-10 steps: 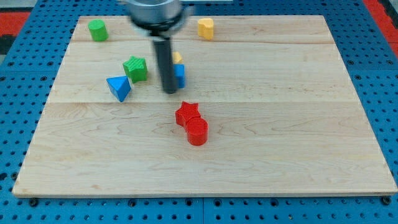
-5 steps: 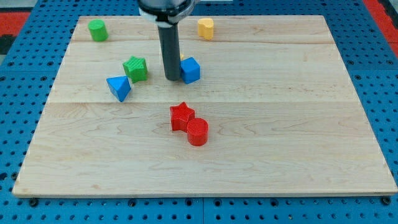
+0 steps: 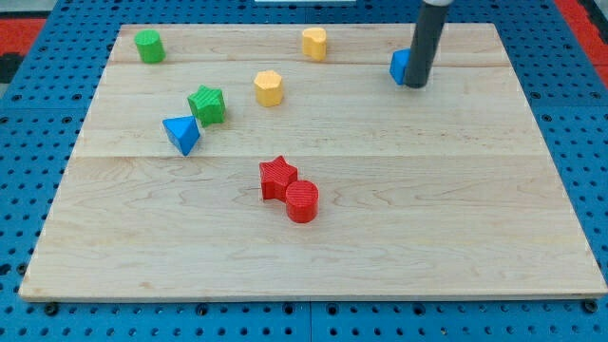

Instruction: Slide the blue cube to the top right of the board

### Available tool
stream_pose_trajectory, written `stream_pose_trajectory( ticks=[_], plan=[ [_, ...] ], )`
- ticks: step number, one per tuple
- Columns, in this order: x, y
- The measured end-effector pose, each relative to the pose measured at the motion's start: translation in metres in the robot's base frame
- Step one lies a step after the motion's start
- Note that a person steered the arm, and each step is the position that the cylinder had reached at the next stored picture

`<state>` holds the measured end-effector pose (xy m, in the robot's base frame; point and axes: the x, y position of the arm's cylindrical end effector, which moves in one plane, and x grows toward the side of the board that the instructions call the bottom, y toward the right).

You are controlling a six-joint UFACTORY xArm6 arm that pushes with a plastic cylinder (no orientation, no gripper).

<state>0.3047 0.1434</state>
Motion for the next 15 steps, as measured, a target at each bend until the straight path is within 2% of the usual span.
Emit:
stream_pose_trajectory(
  ticks=[1,2,3,4,5,6,7,13,14,15],
  plan=[
    [0.030,-0.055],
    [0.003,-0.021],
    [-0.003,0.042],
    [-0.007,0.017],
    [0.019,-0.029],
    [-0.022,-0.008],
    [-0.038,0.011],
    [-0.014,0.007],
    [0.025,-0.013],
    [0.030,-0.072]
  ],
)
